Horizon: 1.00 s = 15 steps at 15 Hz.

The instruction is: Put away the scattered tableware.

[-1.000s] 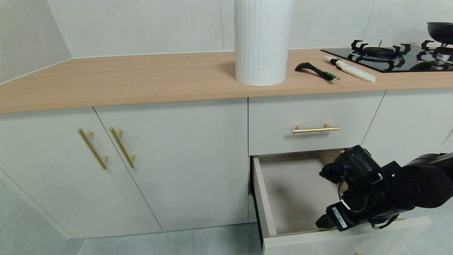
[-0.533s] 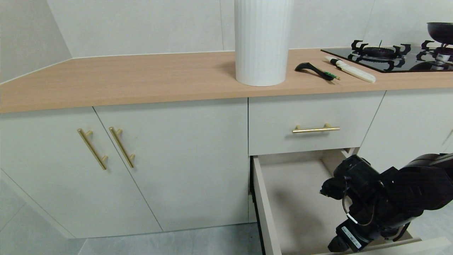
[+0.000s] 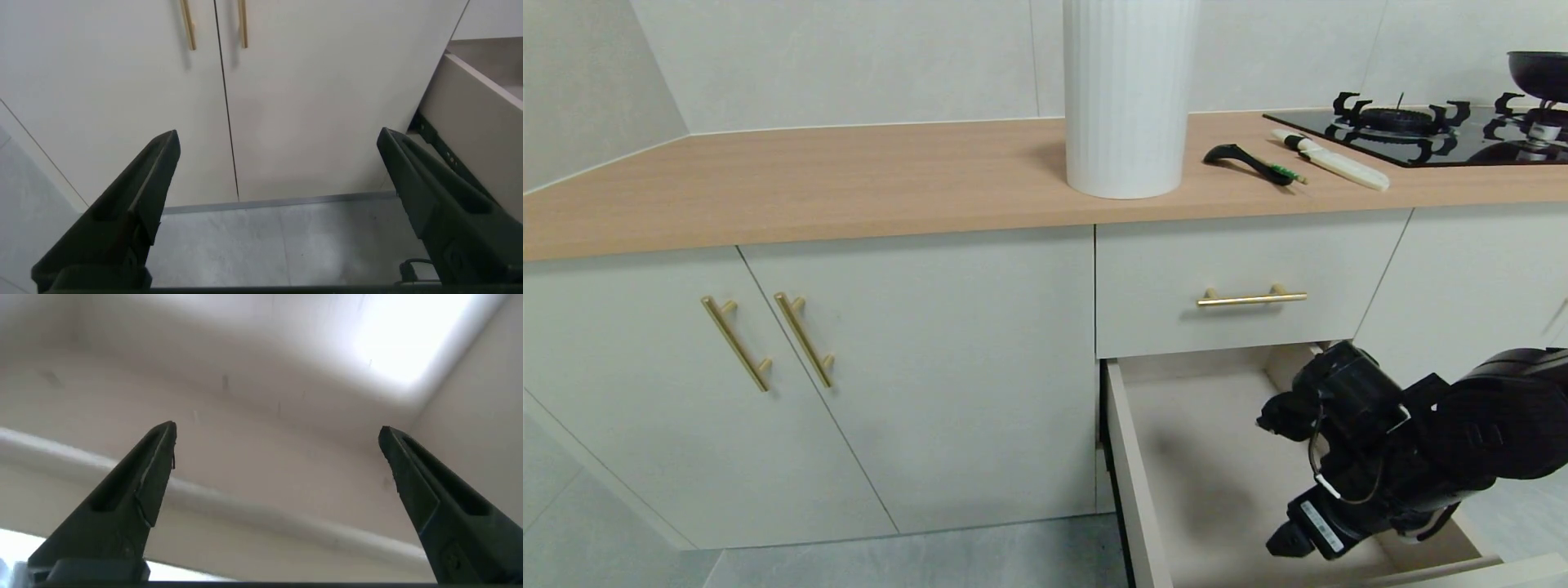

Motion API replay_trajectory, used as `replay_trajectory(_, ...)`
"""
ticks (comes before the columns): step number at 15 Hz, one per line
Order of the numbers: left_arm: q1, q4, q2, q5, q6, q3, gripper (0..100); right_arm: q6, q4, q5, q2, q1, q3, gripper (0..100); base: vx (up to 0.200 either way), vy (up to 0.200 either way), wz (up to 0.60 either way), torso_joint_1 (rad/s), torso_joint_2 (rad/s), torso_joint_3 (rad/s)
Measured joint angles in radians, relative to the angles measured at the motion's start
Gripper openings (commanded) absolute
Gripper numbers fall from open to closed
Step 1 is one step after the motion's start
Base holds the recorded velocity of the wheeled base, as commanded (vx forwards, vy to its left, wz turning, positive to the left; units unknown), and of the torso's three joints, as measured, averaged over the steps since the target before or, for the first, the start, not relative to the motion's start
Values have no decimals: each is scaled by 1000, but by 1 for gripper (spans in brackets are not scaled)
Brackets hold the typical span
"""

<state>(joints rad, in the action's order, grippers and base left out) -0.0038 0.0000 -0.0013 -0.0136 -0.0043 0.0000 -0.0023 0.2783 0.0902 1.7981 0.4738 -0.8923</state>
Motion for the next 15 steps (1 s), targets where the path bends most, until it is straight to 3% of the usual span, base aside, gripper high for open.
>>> replay_trajectory(3,0,0,0,0,0,0,100,60,-119,23,-19,-25,1,100,0,0,0,0,0,0)
replay_trajectory(9,0,0,0,0,0,0,100,67,-223,66,-54,-46,21,100,0,0,0,3,-13,-4)
replay_trajectory(15,0,0,0,0,0,0,100,66,-237,67,-108,-48,21,100,0,0,0,106,-353,-266)
